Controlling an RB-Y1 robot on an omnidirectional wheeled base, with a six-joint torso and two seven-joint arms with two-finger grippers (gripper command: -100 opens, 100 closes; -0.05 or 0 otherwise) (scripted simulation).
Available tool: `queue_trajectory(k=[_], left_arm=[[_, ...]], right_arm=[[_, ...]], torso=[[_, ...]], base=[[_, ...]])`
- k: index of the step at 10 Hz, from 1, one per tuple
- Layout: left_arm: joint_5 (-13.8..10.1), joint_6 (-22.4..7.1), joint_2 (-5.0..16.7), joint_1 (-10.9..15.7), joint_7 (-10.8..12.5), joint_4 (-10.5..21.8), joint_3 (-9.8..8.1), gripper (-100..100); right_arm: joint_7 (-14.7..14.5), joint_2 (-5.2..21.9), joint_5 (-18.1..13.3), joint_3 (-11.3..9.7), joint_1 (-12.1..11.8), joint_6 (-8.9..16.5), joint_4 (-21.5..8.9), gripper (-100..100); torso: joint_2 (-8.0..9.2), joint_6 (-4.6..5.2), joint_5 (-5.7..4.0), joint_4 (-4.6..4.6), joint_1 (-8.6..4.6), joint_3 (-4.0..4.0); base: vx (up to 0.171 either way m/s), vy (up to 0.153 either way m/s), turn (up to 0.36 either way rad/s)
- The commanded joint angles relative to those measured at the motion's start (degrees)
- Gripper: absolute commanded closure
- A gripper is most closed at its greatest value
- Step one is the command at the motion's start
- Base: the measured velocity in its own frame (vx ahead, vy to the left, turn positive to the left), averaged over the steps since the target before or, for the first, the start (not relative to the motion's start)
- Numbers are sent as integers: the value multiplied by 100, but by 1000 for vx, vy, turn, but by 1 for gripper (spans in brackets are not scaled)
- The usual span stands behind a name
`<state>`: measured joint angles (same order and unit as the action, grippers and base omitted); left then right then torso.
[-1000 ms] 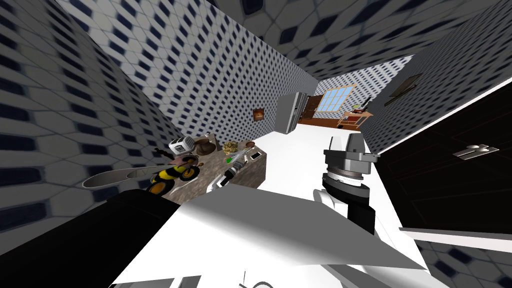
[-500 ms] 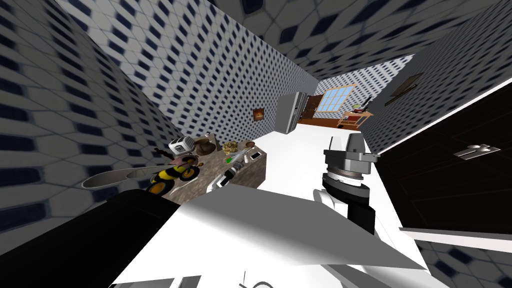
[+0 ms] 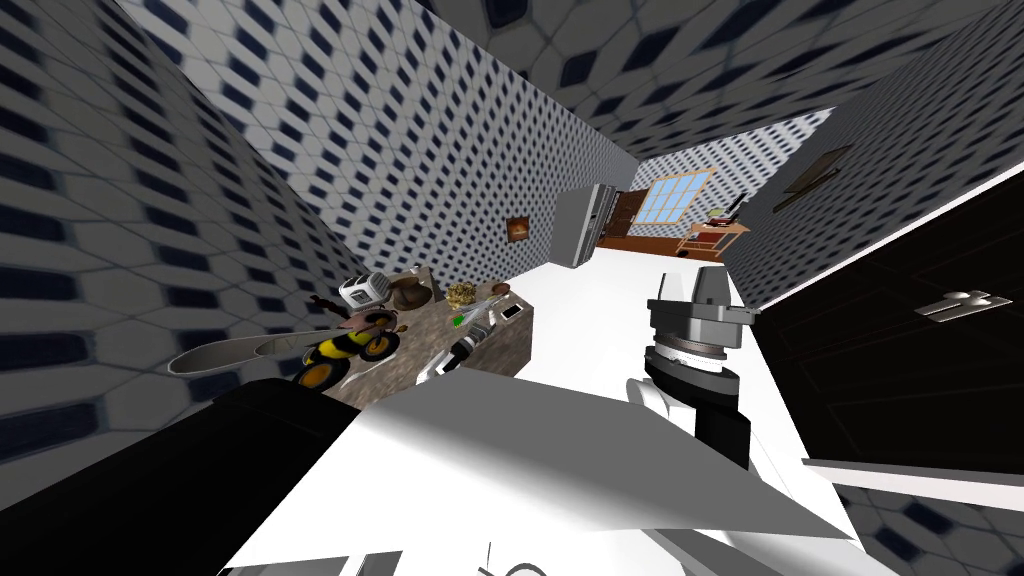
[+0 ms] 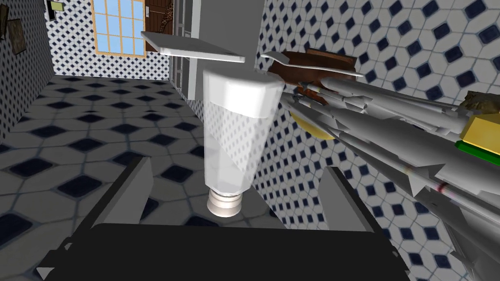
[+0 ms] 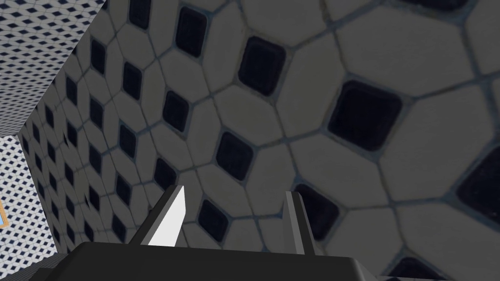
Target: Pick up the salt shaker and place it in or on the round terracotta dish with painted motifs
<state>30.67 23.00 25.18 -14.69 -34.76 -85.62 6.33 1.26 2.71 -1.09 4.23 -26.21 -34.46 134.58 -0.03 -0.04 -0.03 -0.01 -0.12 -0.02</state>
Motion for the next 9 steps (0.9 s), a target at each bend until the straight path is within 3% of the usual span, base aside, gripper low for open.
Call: queue_trajectory(k=[1,2,3,4,8,9], left_arm=[[0,0,0,0,0,0,0,-100],[5,11,-7,-2,-22,4,1,0],[5,10,-7,-2,-20,4,1,-100],[5,10,-7,-2,-20,4,1,100],[5,10,-7,-2,-20,4,1,100],[5,10,-7,-2,-20,4,1,0]], right_arm=[[0,0,0,0,0,0,0,0],[0,0,0,0,0,0,0,0],[0,0,0,0,0,0,0,0],[0,0,0,0,0,0,0,0],[0,0,0,0,0,0,0,0],[0,0,0,0,0,0,0,0]], torso=[[0,0,0,0,0,0],[1,1,0,0,2,1],[2,0,0,1,3,1],[2,0,0,1,4,1],[3,0,0,1,4,2],[3,0,0,1,4,2]], base=[[4,-6,7],[0,0,0],[0,0,0],[0,0,0],[0,0,0],[0,0,0]])
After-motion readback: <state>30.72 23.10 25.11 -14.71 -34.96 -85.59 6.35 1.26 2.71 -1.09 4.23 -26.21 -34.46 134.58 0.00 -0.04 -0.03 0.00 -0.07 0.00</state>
